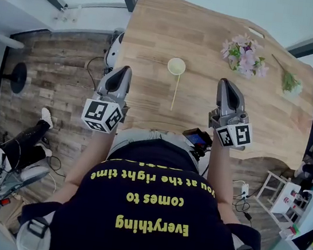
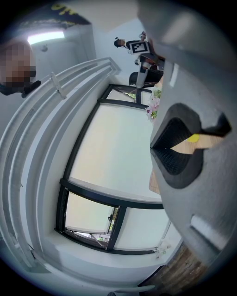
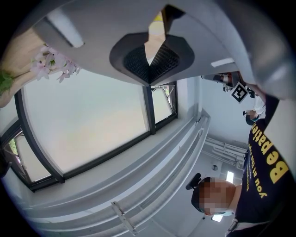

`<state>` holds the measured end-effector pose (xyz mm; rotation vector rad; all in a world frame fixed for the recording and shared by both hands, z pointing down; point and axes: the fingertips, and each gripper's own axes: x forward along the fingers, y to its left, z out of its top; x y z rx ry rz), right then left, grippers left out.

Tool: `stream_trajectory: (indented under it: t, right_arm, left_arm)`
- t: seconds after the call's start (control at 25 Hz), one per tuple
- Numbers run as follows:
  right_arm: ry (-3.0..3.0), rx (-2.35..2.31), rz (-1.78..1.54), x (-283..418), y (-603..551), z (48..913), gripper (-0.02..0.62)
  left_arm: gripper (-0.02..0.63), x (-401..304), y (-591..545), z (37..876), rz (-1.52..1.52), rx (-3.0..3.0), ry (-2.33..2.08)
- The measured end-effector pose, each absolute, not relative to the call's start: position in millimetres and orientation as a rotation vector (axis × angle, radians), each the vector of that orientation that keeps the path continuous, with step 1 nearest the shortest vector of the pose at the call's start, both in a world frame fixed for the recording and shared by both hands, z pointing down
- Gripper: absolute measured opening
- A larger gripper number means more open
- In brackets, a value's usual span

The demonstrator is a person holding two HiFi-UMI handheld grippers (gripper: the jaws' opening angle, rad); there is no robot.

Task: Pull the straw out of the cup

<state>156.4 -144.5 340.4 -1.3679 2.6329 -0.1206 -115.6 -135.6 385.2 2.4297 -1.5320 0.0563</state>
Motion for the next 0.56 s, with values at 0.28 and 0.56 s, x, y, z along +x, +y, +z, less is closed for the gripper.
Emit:
stream_trajectory:
  t: [0.28,0.56]
  right_arm:
    - [2.642,-1.372,-0.11,157.1,-144.8,341.8,0.005]
    - [2.704,-1.353,-0.052,148.5,-145.6,341.7,0.005]
  left_arm:
    - [0.001,-113.8,-135.9,387.3,0.055,2.432,-1.529]
    - [0.002,-111.1,-139.4,389.1,0.055,2.435,-1.522]
